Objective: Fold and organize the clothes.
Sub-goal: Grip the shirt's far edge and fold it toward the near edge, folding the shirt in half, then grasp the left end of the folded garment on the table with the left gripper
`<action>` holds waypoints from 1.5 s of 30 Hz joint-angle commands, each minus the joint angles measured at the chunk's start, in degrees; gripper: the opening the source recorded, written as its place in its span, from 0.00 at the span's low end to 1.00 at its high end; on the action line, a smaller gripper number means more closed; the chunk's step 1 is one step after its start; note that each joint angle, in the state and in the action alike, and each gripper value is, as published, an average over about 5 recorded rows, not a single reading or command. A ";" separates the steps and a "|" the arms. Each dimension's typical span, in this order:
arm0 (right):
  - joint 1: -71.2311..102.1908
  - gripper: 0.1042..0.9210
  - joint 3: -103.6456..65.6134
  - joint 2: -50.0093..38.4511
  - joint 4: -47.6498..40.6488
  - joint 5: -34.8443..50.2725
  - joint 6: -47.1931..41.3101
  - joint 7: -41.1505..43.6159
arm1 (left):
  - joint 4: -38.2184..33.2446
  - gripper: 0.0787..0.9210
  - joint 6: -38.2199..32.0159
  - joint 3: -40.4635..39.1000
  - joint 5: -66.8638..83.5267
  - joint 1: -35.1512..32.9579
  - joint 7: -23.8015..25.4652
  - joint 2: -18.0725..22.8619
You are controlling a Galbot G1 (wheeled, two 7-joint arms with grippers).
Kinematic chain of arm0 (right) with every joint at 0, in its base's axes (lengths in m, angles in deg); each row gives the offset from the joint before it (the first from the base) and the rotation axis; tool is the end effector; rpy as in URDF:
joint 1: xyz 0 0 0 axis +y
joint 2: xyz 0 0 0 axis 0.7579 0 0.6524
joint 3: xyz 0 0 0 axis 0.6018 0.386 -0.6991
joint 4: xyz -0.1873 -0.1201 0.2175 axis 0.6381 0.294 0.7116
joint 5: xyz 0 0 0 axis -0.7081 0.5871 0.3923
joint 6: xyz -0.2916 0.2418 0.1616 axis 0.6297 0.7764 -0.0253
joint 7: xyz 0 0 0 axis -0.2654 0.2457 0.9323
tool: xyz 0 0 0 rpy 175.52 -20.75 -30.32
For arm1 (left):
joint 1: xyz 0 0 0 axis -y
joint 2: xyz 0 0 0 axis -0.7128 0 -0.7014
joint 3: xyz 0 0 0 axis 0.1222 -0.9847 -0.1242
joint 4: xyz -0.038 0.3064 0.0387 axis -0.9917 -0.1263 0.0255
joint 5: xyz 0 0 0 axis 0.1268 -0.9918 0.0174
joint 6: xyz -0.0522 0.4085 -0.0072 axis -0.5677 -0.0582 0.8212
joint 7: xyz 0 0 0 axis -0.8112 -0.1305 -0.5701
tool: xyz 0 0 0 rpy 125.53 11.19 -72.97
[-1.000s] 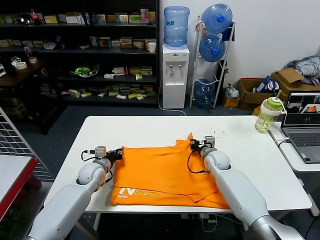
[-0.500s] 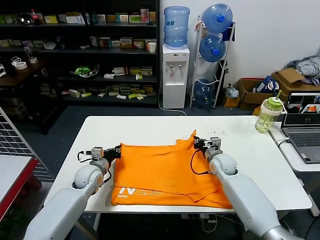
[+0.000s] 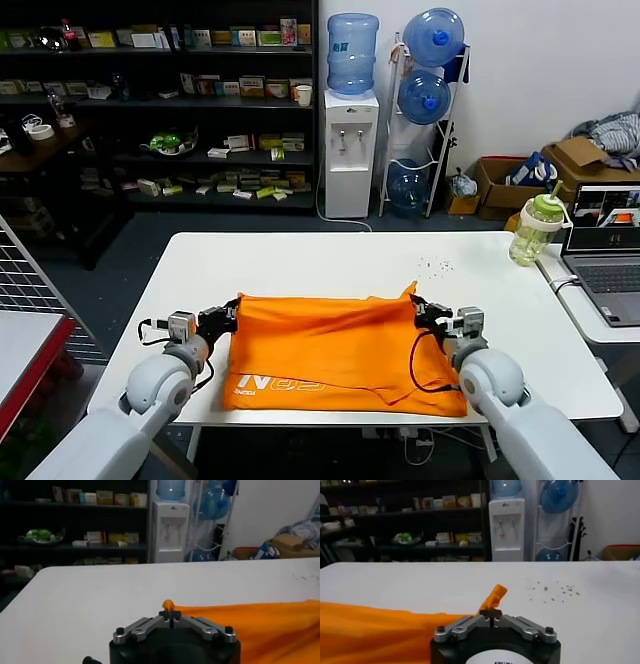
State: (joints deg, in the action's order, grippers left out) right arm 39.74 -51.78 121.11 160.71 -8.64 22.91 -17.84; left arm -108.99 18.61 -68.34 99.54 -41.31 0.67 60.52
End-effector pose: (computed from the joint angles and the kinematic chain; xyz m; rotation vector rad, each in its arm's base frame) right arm 0.3878 -0.0353 -0.2733 0.2917 -2.6712 -0.0574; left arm 0.3829 0.0177 -0.2670 -0.2917 -2.6909 0.0020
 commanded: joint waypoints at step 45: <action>32.50 0.88 -16.70 -0.79 22.56 -4.44 -2.65 -0.48 | -3.93 0.88 -2.19 6.02 -7.88 -20.11 -2.08 5.47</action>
State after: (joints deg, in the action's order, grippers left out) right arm 71.32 -67.88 120.08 182.83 -12.59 20.29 -18.07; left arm -114.82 17.14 -62.48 92.17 -60.61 -1.55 64.79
